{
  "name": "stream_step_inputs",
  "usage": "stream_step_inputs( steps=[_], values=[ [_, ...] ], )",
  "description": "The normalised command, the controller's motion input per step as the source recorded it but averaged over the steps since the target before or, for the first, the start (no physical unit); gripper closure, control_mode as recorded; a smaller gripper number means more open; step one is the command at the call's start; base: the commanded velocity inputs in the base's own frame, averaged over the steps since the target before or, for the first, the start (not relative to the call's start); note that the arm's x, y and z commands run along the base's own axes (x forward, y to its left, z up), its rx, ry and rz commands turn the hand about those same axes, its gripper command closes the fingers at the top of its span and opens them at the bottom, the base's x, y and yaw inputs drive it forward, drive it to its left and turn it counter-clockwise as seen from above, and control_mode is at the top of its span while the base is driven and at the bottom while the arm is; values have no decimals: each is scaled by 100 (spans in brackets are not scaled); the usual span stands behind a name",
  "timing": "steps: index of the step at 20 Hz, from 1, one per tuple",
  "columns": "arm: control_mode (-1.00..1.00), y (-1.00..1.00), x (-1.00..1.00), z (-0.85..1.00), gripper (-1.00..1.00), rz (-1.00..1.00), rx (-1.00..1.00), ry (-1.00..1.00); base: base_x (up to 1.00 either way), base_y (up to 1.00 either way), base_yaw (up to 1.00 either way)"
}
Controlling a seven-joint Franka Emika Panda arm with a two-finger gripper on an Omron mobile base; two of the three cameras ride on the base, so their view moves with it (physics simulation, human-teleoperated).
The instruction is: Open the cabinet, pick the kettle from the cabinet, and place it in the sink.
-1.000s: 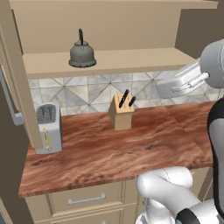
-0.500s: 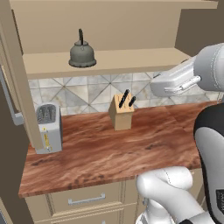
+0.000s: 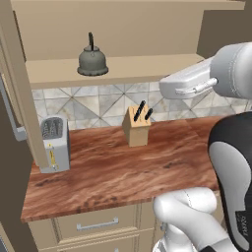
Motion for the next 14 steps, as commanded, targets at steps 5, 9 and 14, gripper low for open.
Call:
stream_step_inputs(
  steps=[5,9,14],
  values=[
    [-100,8,0,9,-100,0,1,0,0,0,0],
    [-100,2,4,0,-100,0,0,0,0,0,0],
    [-100,0,16,0,-100,0,0,0,0,0,0]
  ],
)
